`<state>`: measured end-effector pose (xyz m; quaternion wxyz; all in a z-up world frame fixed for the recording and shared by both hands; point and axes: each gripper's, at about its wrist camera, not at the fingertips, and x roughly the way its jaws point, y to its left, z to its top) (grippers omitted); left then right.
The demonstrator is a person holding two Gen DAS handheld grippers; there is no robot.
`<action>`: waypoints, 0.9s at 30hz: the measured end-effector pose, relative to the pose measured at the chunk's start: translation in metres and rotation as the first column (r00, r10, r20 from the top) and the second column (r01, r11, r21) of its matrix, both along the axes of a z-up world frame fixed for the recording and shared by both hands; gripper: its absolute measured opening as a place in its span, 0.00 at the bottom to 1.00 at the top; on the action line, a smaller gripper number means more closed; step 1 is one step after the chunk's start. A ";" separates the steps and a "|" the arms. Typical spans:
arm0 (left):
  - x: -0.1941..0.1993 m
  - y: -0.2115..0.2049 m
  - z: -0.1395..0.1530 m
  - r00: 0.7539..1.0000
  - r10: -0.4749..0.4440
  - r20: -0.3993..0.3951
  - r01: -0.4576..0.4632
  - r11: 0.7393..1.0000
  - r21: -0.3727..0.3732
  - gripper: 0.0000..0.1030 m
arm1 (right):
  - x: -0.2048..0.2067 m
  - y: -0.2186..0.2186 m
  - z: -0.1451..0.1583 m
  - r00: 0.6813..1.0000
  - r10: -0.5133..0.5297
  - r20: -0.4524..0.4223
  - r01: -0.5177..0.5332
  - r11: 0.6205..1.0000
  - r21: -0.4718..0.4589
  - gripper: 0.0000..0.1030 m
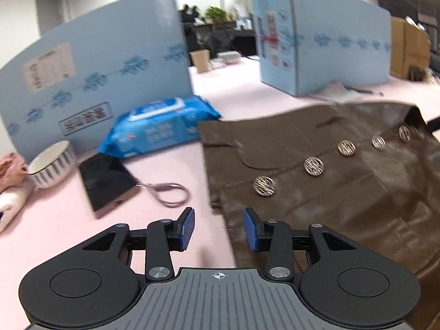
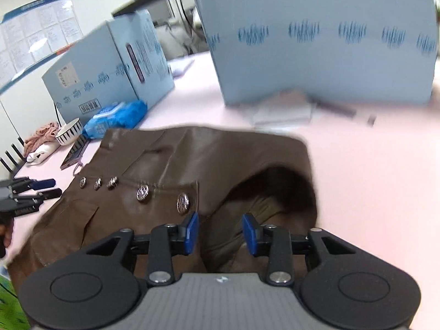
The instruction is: Fold clothes
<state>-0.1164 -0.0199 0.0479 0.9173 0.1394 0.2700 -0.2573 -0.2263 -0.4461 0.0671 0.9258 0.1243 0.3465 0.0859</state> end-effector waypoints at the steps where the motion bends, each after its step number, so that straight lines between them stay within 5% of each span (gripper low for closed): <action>1: -0.005 0.003 0.003 1.000 -0.010 0.000 0.010 1.000 -0.023 0.37 | -0.007 0.001 0.003 1.000 0.021 0.008 -0.022 0.999 0.034 0.41; 5: -0.032 0.014 0.010 0.998 -0.063 0.001 0.063 0.994 -0.090 0.38 | -0.038 0.004 0.010 0.988 0.151 0.033 -0.154 0.965 0.213 0.46; 7: -0.049 0.020 0.011 0.997 -0.081 0.009 0.081 0.991 -0.108 0.49 | -0.052 0.007 0.007 0.972 0.231 0.038 -0.231 0.919 0.321 0.50; 11: -0.074 0.044 0.011 0.995 -0.094 -0.041 0.084 0.977 -0.196 0.54 | -0.071 0.027 -0.007 0.932 0.361 0.022 -0.331 0.829 0.450 0.53; 21: -0.111 0.089 -0.011 0.980 -0.067 -0.189 0.007 0.953 -0.302 0.56 | -0.056 0.111 -0.027 0.878 0.477 -0.020 -0.446 0.834 0.325 0.53; 23: -0.114 0.082 -0.016 0.981 -0.063 -0.182 0.012 0.963 -0.270 0.57 | -0.050 0.128 -0.032 0.859 0.511 -0.021 -0.474 0.811 0.344 0.41; 25: -0.117 0.075 -0.022 0.983 -0.060 -0.174 0.017 0.971 -0.237 0.57 | -0.043 0.138 -0.037 0.842 0.539 -0.025 -0.494 0.789 0.365 0.09; 27: -0.118 0.070 -0.031 0.986 -0.025 -0.162 -0.004 0.984 -0.176 0.58 | -0.048 0.139 -0.033 0.839 0.543 0.032 -0.517 0.779 0.356 0.08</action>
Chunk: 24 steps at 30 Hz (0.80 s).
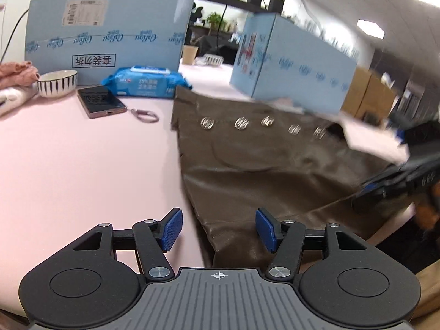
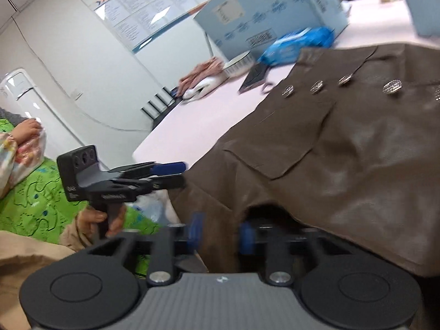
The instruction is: Fold clothes
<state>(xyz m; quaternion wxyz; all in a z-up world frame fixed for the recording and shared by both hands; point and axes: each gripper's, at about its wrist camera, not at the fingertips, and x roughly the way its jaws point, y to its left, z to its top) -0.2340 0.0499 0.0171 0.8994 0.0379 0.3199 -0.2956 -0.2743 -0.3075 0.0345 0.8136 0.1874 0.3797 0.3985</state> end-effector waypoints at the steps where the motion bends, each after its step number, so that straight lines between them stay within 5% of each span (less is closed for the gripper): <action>1: 0.001 0.000 -0.002 1.000 -0.001 0.000 0.001 1.000 -0.006 0.63 | -0.004 -0.002 0.003 1.000 0.006 0.023 -0.007 1.000 0.022 0.08; 3: 0.003 0.002 -0.002 1.000 -0.001 -0.006 0.001 1.000 -0.019 0.65 | -0.018 -0.009 0.010 0.997 0.048 0.062 -0.053 0.996 0.068 0.08; 8: 0.005 0.010 0.002 1.000 0.002 -0.016 -0.003 1.000 -0.031 0.66 | -0.031 -0.003 -0.017 0.997 0.073 0.002 -0.072 0.985 -0.154 0.08; 10: 0.005 0.015 0.012 1.000 0.025 0.004 -0.024 0.999 -0.044 0.66 | -0.035 -0.006 -0.017 0.996 0.085 0.000 -0.084 0.988 -0.126 0.08; 15: -0.007 0.000 0.050 0.983 -0.041 0.179 0.063 0.991 -0.118 0.67 | -0.046 0.003 -0.011 0.989 0.144 0.016 -0.139 0.976 -0.169 0.07; 17: -0.008 -0.018 0.053 0.973 -0.092 0.210 0.115 0.989 -0.098 0.68 | -0.044 0.001 -0.011 0.989 0.145 0.011 -0.141 0.975 -0.169 0.07; 20: 0.001 -0.057 0.035 0.970 -0.163 0.183 0.160 0.987 0.031 0.68 | -0.044 -0.002 -0.016 0.992 0.123 -0.025 -0.126 0.974 -0.188 0.10; 23: 0.008 -0.067 0.006 0.980 -0.194 0.052 0.188 0.976 0.110 0.68 | -0.056 -0.007 -0.007 0.990 0.123 -0.070 -0.136 0.962 -0.235 0.29; 24: 0.007 -0.066 0.000 0.978 -0.207 0.030 0.202 0.972 0.116 0.68 | -0.060 -0.014 0.000 0.993 0.101 -0.059 -0.112 0.965 -0.236 0.44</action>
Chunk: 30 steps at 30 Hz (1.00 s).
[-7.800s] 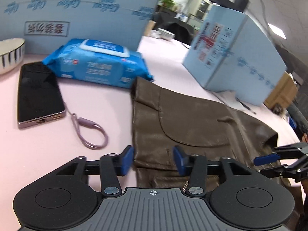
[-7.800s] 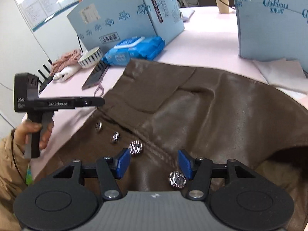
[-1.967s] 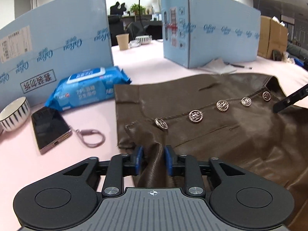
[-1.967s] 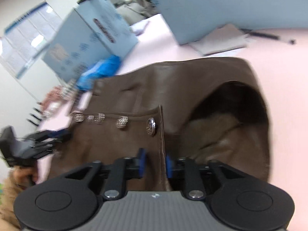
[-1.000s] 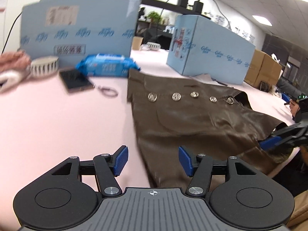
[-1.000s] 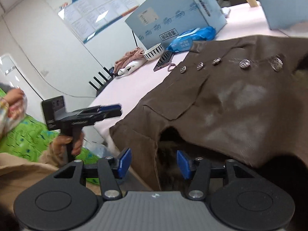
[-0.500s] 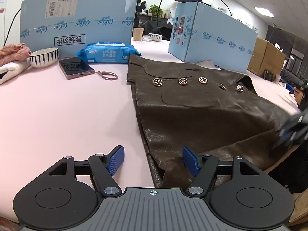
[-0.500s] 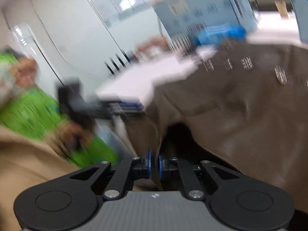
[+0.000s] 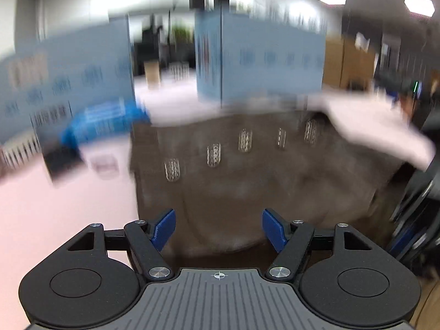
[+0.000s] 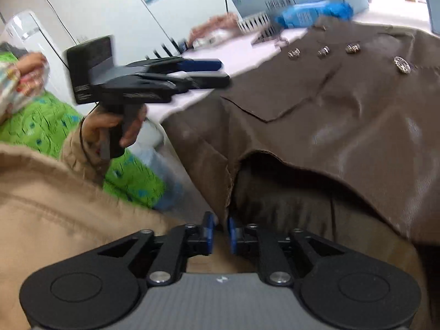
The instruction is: Fold clothes
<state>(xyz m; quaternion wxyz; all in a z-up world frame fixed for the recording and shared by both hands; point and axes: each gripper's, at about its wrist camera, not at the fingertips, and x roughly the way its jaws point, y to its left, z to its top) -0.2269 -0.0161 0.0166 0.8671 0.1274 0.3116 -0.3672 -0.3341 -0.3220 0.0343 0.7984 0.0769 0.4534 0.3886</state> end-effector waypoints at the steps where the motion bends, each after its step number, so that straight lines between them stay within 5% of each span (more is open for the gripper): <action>1: -0.003 0.003 0.002 1.000 -0.012 0.000 0.012 1.000 0.005 0.69 | -0.003 -0.011 0.009 0.999 -0.039 0.015 0.038 0.999 0.021 0.53; 5: 0.002 0.018 0.026 0.999 0.007 0.042 -0.005 0.998 -0.064 0.69 | 0.005 -0.065 0.048 0.959 -0.264 0.107 0.248 0.958 0.142 0.56; 7: 0.014 0.024 0.043 0.993 0.062 0.096 -0.049 0.990 -0.130 0.71 | 0.024 -0.087 0.058 0.892 -0.431 0.140 0.412 0.900 0.142 0.59; 9: 0.041 0.028 0.054 0.987 0.134 0.090 -0.115 0.974 -0.196 0.75 | 0.058 -0.118 0.057 0.783 -0.612 0.109 0.599 0.790 0.132 0.59; 12: 0.112 0.031 0.051 0.968 0.222 -0.120 -0.248 0.925 -0.287 0.74 | 0.108 -0.155 0.034 0.692 -0.717 -0.084 0.720 0.677 0.150 0.54; 14: 0.141 0.029 0.043 0.952 0.231 -0.202 -0.285 0.907 -0.310 0.73 | 0.130 -0.167 0.017 0.656 -0.735 -0.169 0.755 0.639 0.148 0.50; 17: 0.175 0.018 0.027 0.926 0.270 -0.265 -0.343 0.894 -0.289 0.70 | 0.148 -0.173 0.002 0.659 -0.728 -0.190 0.752 0.644 0.141 0.50; 21: 0.202 0.008 0.006 0.888 0.278 -0.365 -0.378 0.895 -0.238 0.46 | 0.157 -0.170 -0.005 0.671 -0.715 -0.197 0.740 0.661 0.121 0.50; 26: 0.212 0.009 0.001 0.879 0.277 -0.388 -0.385 0.892 -0.236 0.33 | 0.165 -0.167 -0.011 0.677 -0.709 -0.199 0.735 0.666 0.129 0.46; 30: 0.218 0.015 -0.002 0.876 0.269 -0.400 -0.387 0.887 -0.251 0.12 | 0.171 -0.167 -0.015 0.678 -0.704 -0.213 0.735 0.661 0.155 0.32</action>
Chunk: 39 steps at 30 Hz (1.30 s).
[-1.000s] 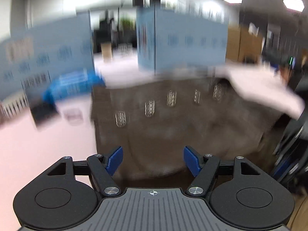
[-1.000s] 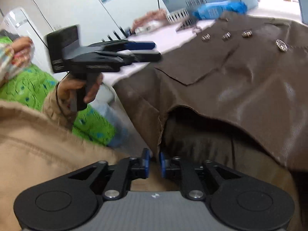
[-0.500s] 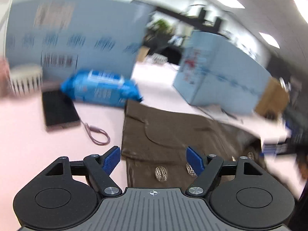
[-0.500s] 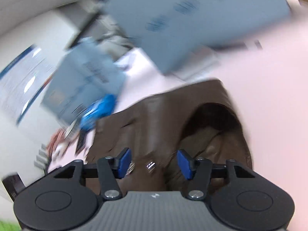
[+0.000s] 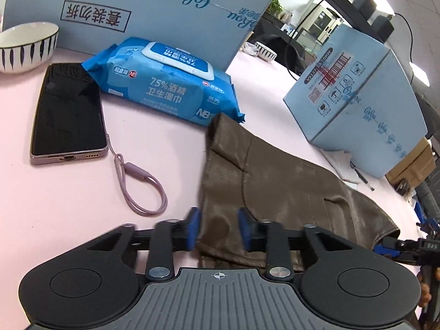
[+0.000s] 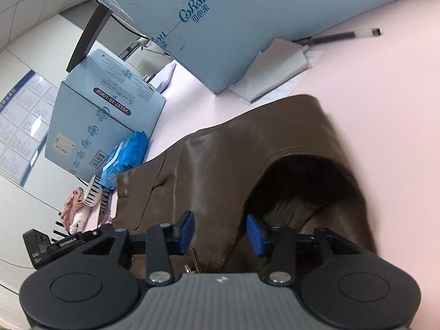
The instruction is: Fold clothes
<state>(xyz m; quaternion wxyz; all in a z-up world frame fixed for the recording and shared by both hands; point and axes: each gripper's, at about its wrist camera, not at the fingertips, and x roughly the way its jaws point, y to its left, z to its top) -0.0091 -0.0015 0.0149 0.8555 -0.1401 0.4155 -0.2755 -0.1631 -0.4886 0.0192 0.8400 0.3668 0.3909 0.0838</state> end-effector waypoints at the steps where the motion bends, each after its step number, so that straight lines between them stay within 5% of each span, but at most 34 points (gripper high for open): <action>1: -0.001 0.001 0.000 1.000 0.002 0.008 -0.002 1.000 0.001 0.10 | 0.000 0.000 0.000 1.000 0.000 0.008 -0.001 1.000 0.007 0.28; 5: -0.007 -0.002 0.009 0.997 -0.019 0.076 0.017 1.000 0.023 0.06 | 0.001 0.001 0.000 0.999 -0.005 0.035 0.004 1.000 0.016 0.19; 9: -0.012 -0.015 0.018 0.988 -0.049 0.143 0.035 0.994 0.101 0.05 | 0.001 0.003 0.002 0.999 -0.008 0.054 0.007 1.000 0.015 0.18; 13: -0.018 -0.020 0.024 0.979 -0.070 0.190 0.051 0.993 0.104 0.04 | 0.005 0.004 -0.002 0.999 -0.004 0.045 0.003 0.999 0.043 0.23; 15: -0.015 -0.022 0.020 0.983 -0.077 0.167 0.061 0.993 0.103 0.04 | 0.009 0.004 -0.006 1.000 -0.003 0.027 0.002 0.999 0.045 0.23; 19: -0.011 -0.016 0.010 0.992 -0.069 0.108 0.064 0.997 0.048 0.03 | 0.011 0.007 -0.009 0.999 -0.004 0.037 0.004 1.000 0.009 0.03; 26: -0.027 0.001 0.008 0.993 -0.080 0.084 0.084 0.995 -0.047 0.03 | -0.012 0.005 0.011 0.990 0.023 0.138 -0.028 0.999 0.032 0.03; 33: -0.057 0.024 0.005 0.994 -0.104 0.042 0.108 0.989 -0.106 0.03 | -0.046 0.002 0.019 0.989 0.046 0.142 -0.060 0.993 0.101 0.03; 39: -0.072 0.029 0.000 0.994 -0.113 0.013 0.113 0.991 -0.074 0.03 | -0.065 0.002 0.014 0.993 0.055 0.101 -0.065 0.992 0.104 0.03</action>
